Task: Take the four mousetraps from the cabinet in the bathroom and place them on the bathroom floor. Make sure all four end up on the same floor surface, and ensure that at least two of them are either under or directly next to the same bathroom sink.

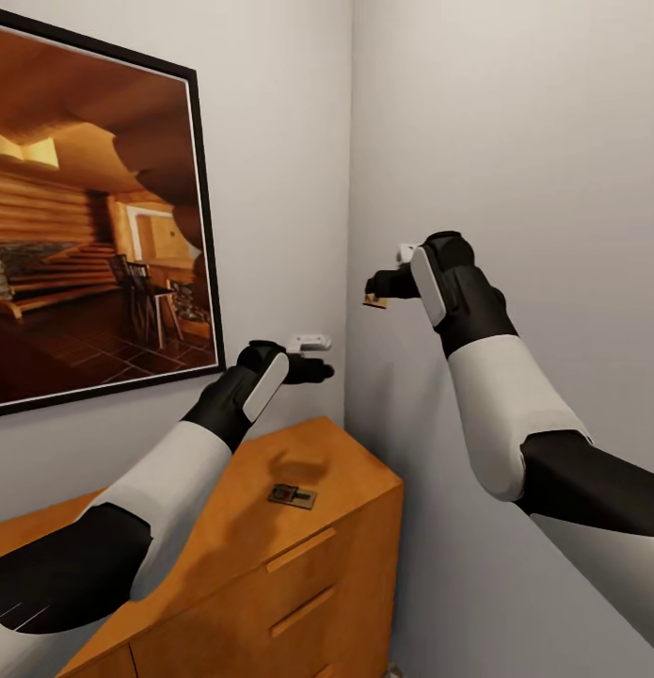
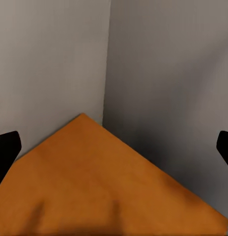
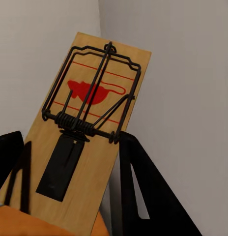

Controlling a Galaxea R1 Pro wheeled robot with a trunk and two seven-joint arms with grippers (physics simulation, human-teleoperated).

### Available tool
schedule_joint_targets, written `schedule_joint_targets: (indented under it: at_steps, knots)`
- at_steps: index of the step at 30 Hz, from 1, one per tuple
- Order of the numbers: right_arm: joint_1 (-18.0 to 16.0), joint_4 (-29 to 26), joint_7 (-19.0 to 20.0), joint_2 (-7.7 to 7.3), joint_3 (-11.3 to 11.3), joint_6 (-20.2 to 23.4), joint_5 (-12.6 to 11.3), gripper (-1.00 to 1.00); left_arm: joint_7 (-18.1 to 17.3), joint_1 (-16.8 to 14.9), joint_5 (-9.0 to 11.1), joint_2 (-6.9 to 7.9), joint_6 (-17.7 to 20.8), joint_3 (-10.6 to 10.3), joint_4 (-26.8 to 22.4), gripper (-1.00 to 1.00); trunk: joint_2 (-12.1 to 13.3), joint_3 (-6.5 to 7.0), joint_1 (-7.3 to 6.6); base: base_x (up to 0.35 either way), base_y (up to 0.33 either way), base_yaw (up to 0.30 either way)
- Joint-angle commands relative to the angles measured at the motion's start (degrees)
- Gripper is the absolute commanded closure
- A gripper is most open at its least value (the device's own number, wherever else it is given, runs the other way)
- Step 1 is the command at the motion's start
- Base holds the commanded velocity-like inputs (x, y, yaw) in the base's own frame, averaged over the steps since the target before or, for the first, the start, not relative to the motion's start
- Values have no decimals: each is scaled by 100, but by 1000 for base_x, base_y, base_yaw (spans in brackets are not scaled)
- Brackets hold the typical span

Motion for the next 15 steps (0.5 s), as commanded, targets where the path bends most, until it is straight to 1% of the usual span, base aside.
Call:
schedule_joint_targets:
  at_steps: [1, 6, 10, 12, 13, 15]
  knots:
    - [-5, -3, -44, 2, 9, 20, -32, 100, 58, -5, 54, 0, 19, -9, 18, -100, -5, -8, 0, 0, 0, -16]
    - [-5, -4, 20, 2, 32, 20, -42, 100, 88, -8, 17, 0, 28, -17, 224, -100, -5, -7, 0, 0, 0, -8]
    - [-5, -4, 132, 2, 42, 20, -45, 100, 129, -6, -15, 0, 40, -56, 523, -100, -5, -7, 0, 0, 0, -2]
    - [-5, -4, 201, 2, 44, 20, -45, 100, 152, -5, -98, 0, 79, -186, 773, -100, -5, -7, 0, 0, 0, 0]
    - [-5, -4, 230, 2, 45, 20, -46, 100, 159, -7, -193, 0, 149, -329, 957, -100, -5, -7, 0, 0, 0, 0]
    - [-5, -4, 249, 2, 46, 20, -46, 100, 144, -8, -302, 0, 261, -483, 1117, -100, -5, -7, 0, 0, 0, 0]
